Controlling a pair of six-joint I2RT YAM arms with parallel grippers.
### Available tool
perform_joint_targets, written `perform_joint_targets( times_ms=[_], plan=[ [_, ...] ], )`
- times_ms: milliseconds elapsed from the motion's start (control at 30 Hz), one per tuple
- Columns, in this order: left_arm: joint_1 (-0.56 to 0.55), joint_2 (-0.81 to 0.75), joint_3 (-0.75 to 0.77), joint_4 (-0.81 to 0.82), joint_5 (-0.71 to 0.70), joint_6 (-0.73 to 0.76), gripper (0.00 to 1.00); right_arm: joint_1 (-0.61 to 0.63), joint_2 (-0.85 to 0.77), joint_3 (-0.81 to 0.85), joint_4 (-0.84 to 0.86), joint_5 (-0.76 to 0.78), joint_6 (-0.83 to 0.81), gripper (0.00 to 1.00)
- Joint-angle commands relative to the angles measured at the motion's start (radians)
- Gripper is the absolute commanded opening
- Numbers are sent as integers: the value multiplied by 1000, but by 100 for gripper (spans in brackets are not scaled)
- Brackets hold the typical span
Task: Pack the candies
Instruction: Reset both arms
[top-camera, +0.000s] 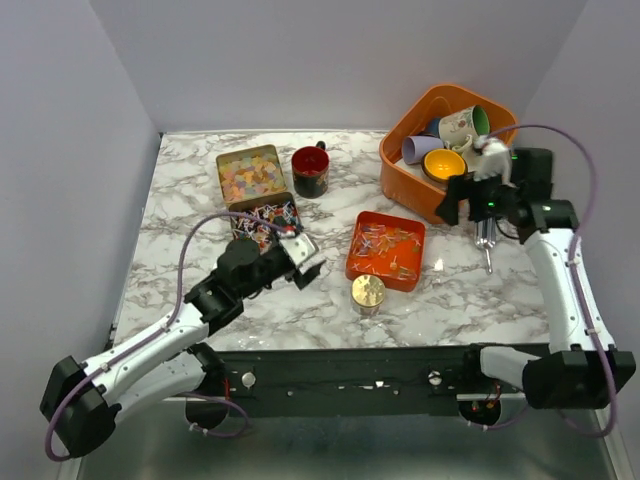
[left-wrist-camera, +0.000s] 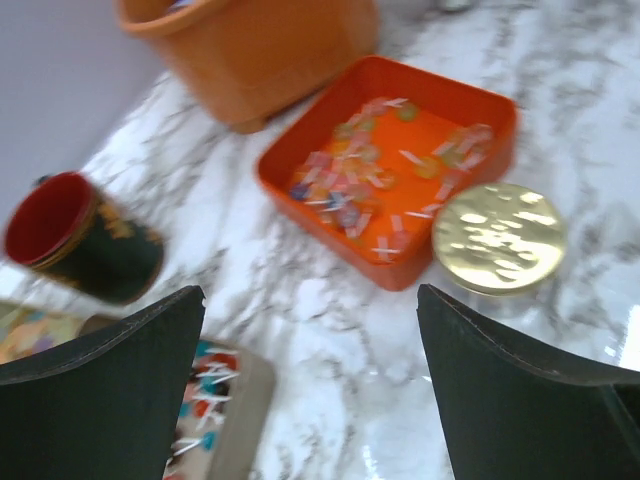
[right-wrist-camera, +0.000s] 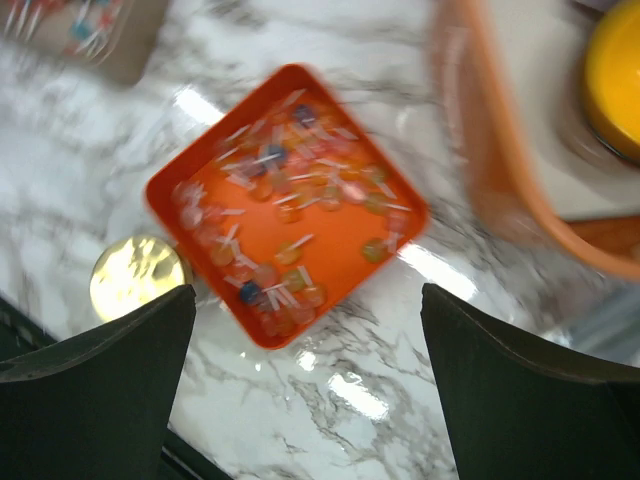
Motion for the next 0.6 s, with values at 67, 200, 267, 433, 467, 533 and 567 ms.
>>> perform_joint_targets(
  times_ms=[67, 200, 267, 433, 467, 533, 567],
  plan=[
    [255, 36, 261, -190, -308, -282, 99, -358, -117, -66, 83, 128, 367, 100],
    [394, 100, 447, -260, -427, -411, 99, -356, -165, -73, 83, 276, 399, 100],
    [471, 140, 491, -306, -444, -433, 99, -356, -176, -66, 75, 279, 405, 100],
    [568, 170, 542, -347, -425, -507, 99, -356, -224, -71, 74, 213, 414, 100],
    [570, 168, 535, -334, -421, -505, 99, -356, -231, -76, 75, 201, 411, 100],
    [571, 162, 504, -307, -398, -514, 99, -356, -251, -94, 92, 177, 422, 100],
    [571, 160, 498, -301, -381, -522, 99, -356, -259, -105, 101, 167, 425, 100]
  ],
)
